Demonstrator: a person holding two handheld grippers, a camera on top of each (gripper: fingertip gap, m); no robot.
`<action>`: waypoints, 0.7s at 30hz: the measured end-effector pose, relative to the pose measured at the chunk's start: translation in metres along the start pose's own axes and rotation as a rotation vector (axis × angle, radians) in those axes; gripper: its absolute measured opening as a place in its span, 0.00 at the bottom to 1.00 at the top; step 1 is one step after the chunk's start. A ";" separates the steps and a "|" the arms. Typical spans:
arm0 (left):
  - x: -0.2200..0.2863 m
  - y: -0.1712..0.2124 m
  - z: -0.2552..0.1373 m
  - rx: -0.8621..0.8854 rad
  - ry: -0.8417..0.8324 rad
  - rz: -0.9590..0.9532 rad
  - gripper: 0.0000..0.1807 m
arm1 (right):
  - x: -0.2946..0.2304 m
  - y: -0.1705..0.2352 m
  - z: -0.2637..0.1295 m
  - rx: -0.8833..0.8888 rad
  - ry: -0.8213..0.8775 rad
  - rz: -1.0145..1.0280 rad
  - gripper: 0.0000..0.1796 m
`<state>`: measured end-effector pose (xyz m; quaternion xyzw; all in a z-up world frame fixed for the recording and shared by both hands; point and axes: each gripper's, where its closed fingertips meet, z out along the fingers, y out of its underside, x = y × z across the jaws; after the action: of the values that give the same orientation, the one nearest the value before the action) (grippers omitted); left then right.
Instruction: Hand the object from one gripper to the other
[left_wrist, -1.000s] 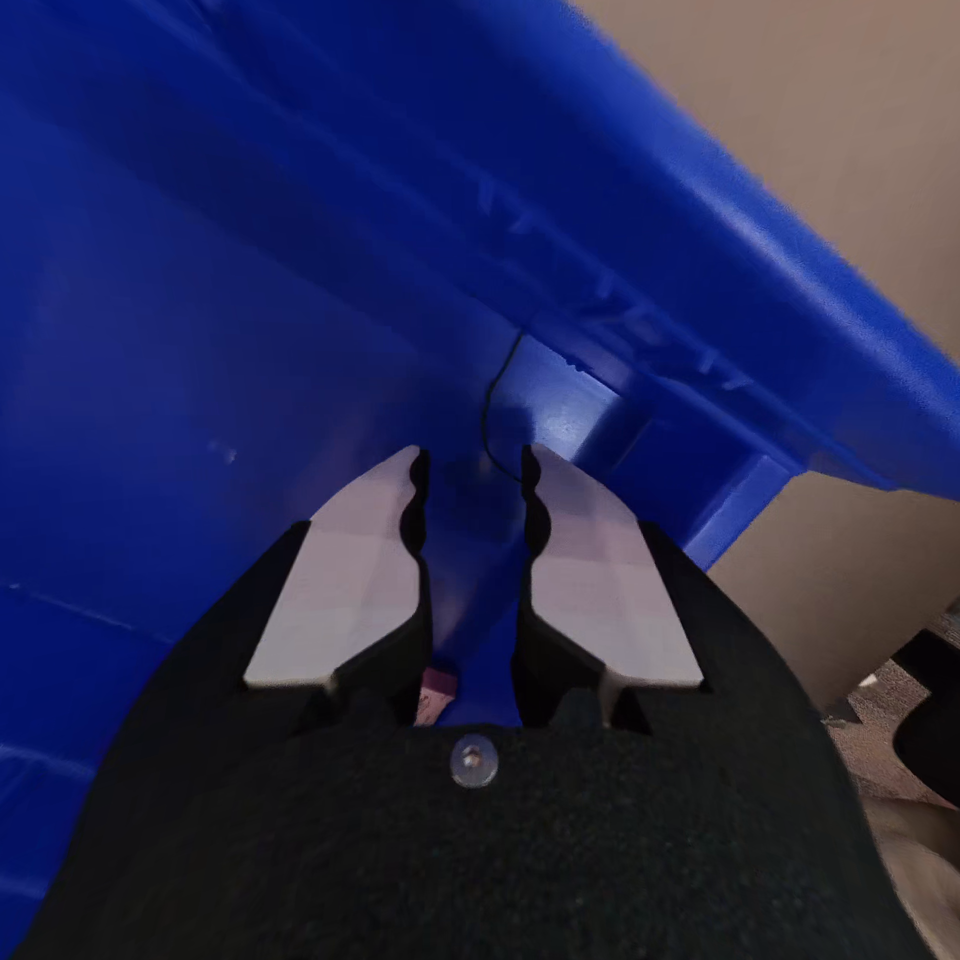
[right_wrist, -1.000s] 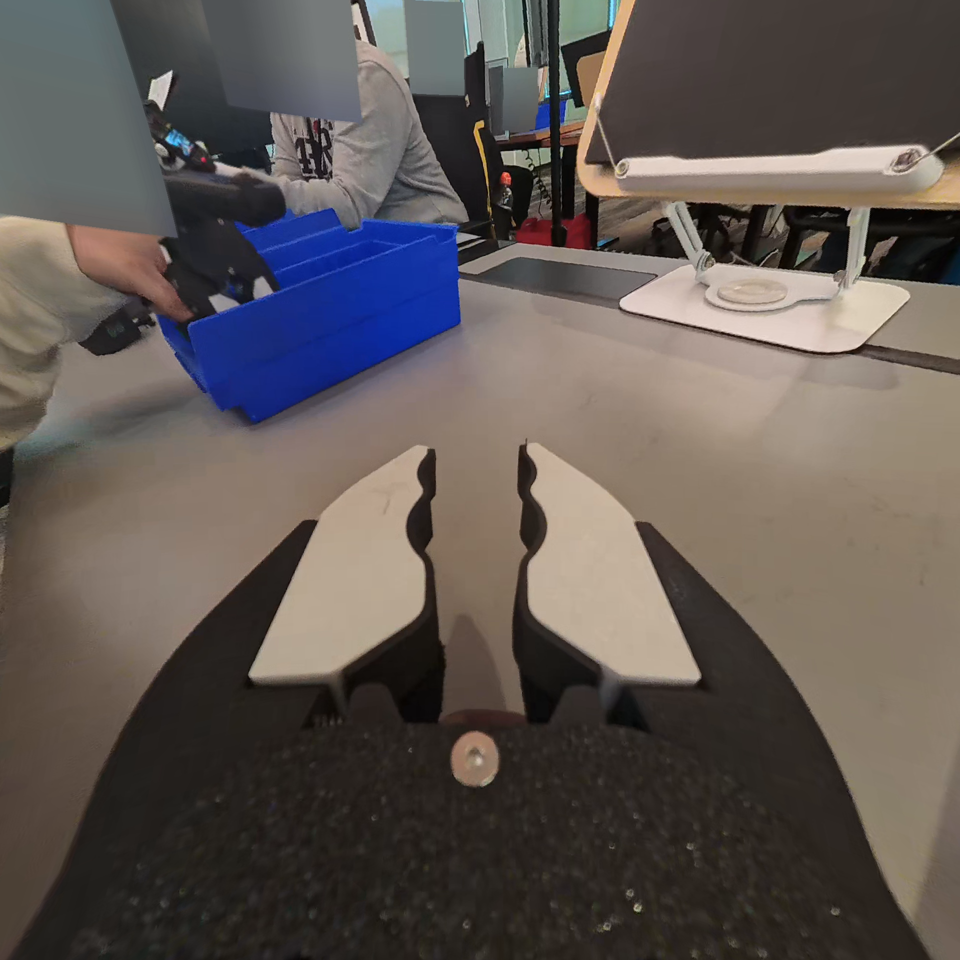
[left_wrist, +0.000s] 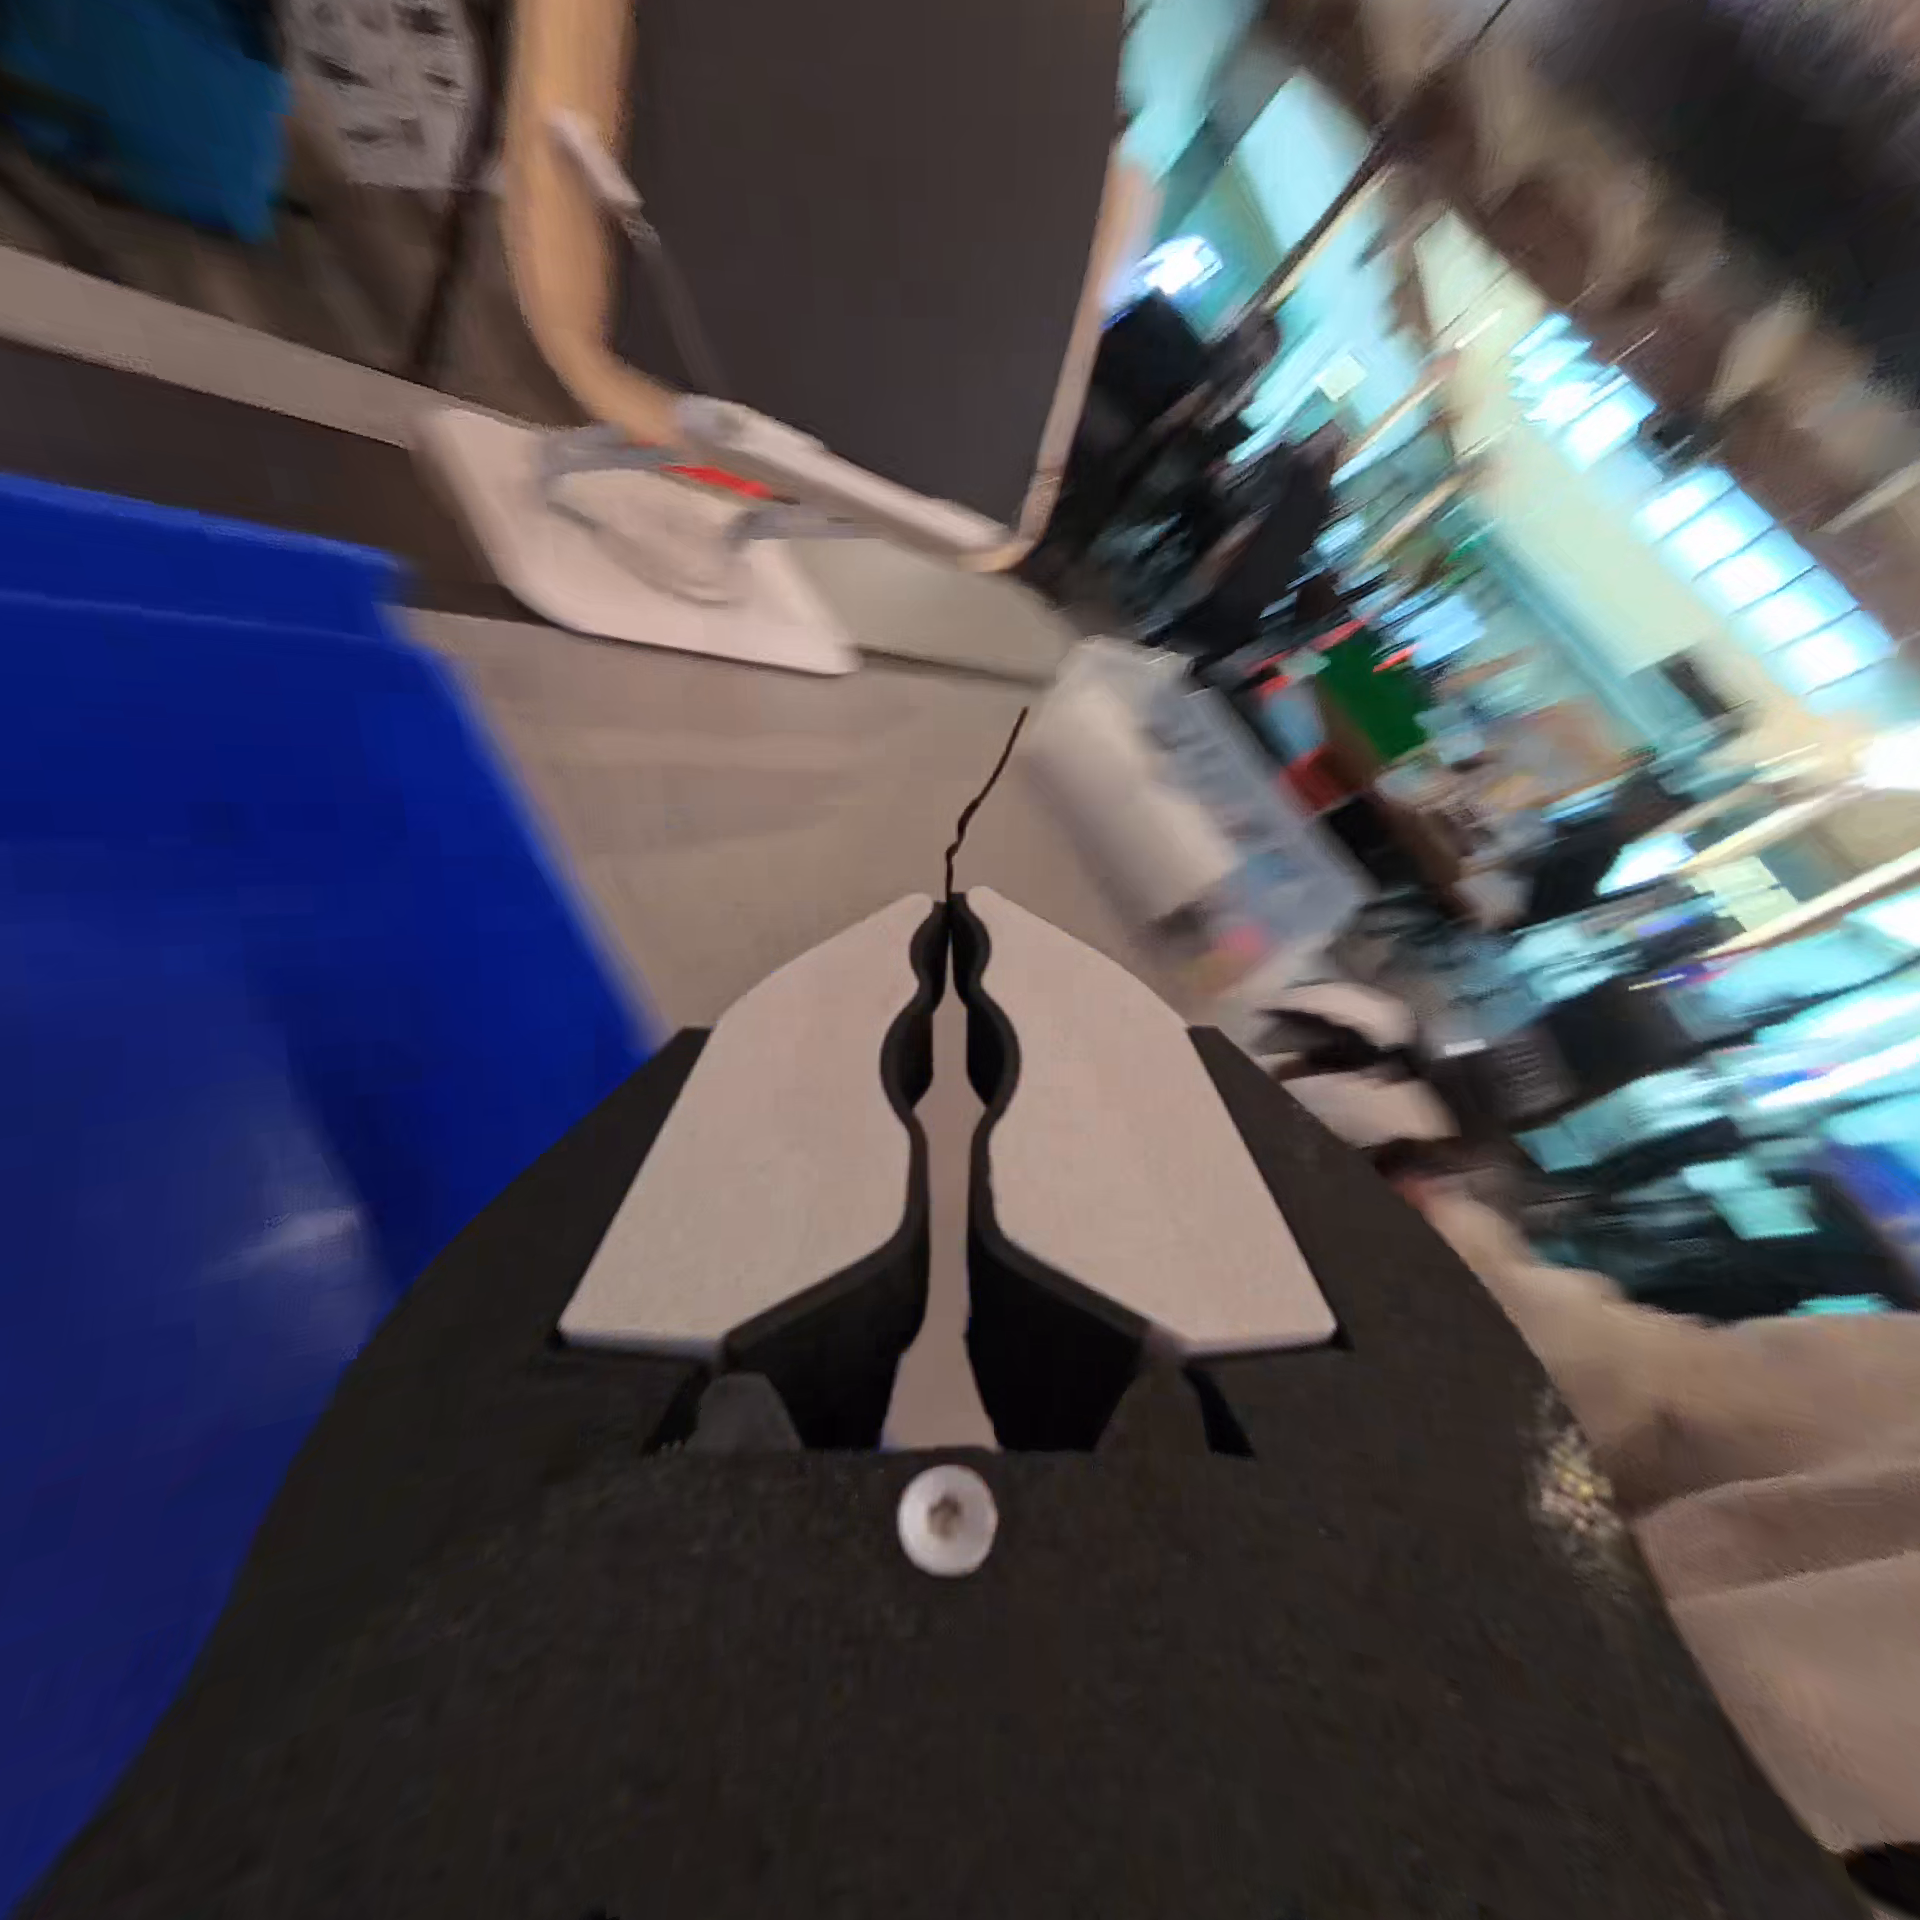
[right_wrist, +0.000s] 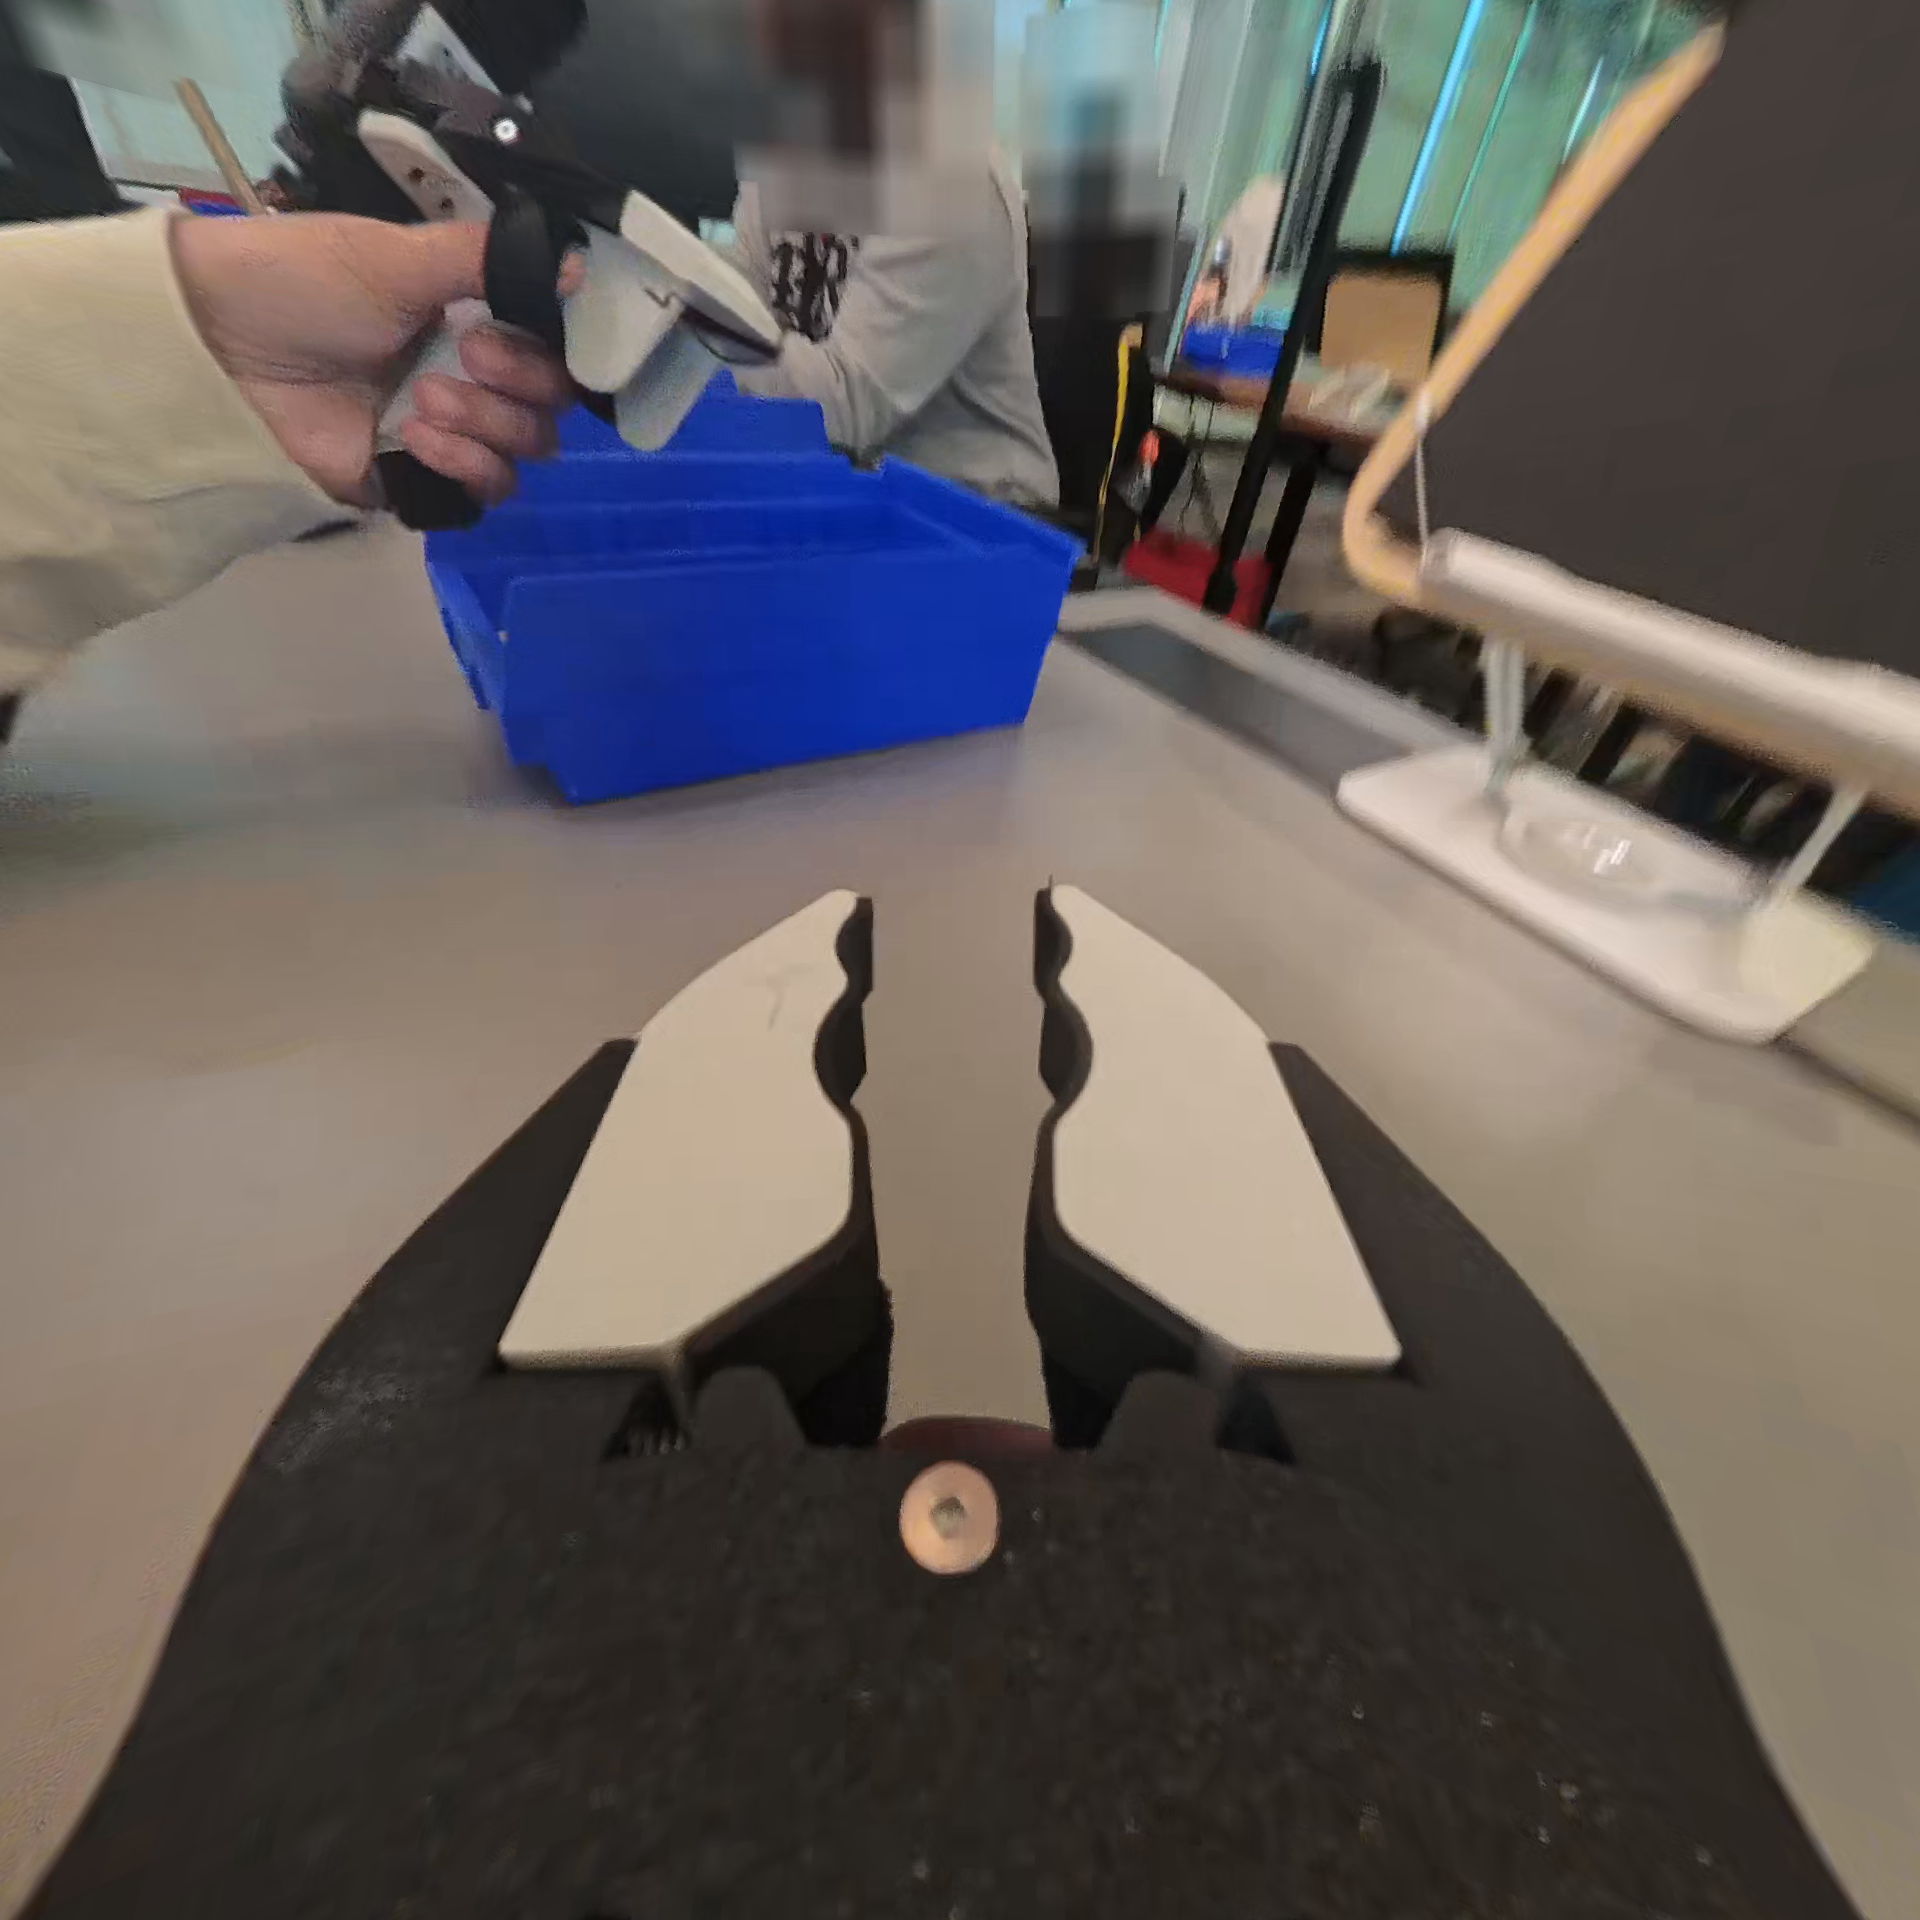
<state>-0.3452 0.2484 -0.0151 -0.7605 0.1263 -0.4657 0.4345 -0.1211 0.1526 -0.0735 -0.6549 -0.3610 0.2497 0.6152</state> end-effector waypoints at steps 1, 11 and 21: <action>0.024 0.008 0.010 0.032 0.085 -0.083 0.00 | -0.003 -0.009 0.007 0.035 0.001 -0.066 0.18; 0.114 0.139 0.079 0.036 0.184 -0.331 0.00 | -0.075 -0.034 0.016 0.136 -0.002 -0.448 0.14; 0.126 0.161 0.091 -0.070 0.208 -0.317 0.00 | -0.077 -0.018 0.017 0.102 0.047 -0.569 0.11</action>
<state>-0.1688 0.1275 -0.0827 -0.7332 0.0653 -0.5997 0.3138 -0.1845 0.1032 -0.0665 -0.5011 -0.5027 0.0696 0.7009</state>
